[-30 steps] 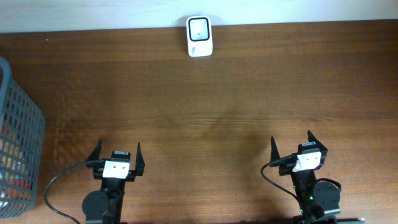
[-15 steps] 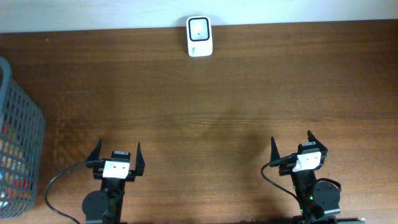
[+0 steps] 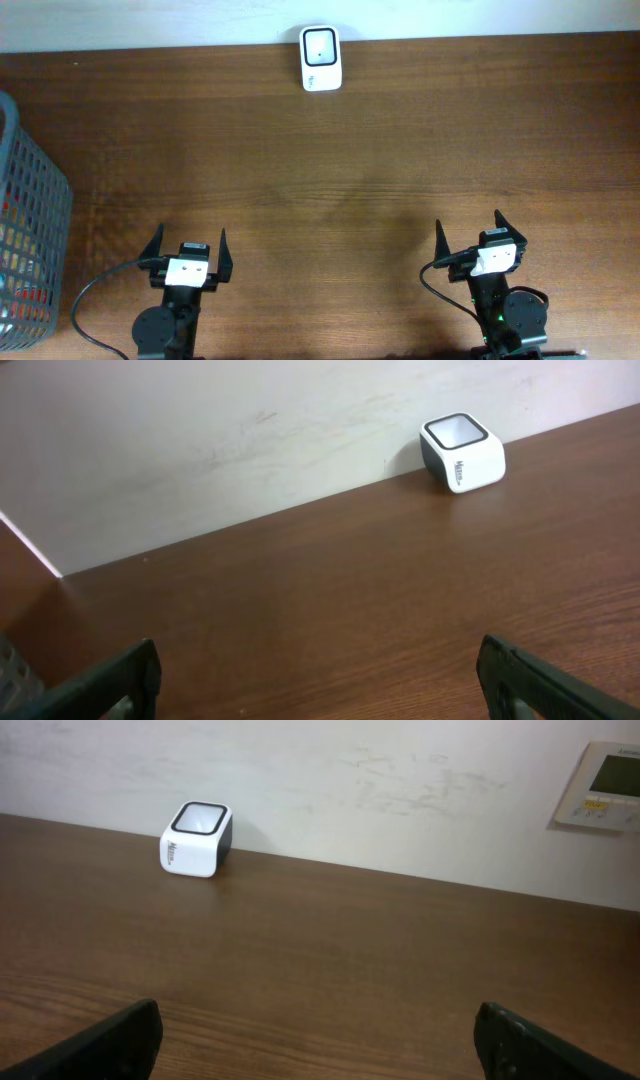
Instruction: Scan the item barcode
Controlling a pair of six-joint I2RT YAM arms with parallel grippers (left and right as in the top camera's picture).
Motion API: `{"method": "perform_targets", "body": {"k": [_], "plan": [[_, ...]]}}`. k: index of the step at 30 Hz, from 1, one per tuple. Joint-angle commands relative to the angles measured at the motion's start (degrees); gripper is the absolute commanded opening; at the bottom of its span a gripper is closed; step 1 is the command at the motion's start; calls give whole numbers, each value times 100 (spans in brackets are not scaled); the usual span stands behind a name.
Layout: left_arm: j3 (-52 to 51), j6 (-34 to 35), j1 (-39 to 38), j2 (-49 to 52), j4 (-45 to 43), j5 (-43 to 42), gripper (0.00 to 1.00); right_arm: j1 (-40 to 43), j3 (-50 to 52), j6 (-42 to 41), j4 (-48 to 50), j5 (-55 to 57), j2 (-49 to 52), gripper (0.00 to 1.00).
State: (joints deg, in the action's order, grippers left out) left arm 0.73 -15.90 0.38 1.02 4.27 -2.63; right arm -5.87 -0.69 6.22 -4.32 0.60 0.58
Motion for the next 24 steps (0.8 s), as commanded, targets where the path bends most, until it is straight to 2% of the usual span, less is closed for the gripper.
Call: {"method": "perform_targets", "body": {"k": [1, 10, 15, 18, 20, 24], "plan": [[-17, -28, -33, 31, 46, 96, 99, 28, 37, 0, -22, 133, -4, 98], [-15, -20, -33, 31, 28, -98, 99, 28, 37, 0, -22, 133, -4, 98], [94, 323, -33, 37, -68, -105, 99, 26, 37, 0, -22, 133, -7, 98], [839, 367, -33, 514, 146, -103, 99, 28, 37, 0, -22, 133, -4, 98], [1606, 365, -33, 1196, 378, -103, 99, 28, 37, 0, -22, 133, -4, 98], [3751, 365, -33, 3134, 1266, -304, 99, 28, 37, 0, -22, 133, -4, 98]]}}
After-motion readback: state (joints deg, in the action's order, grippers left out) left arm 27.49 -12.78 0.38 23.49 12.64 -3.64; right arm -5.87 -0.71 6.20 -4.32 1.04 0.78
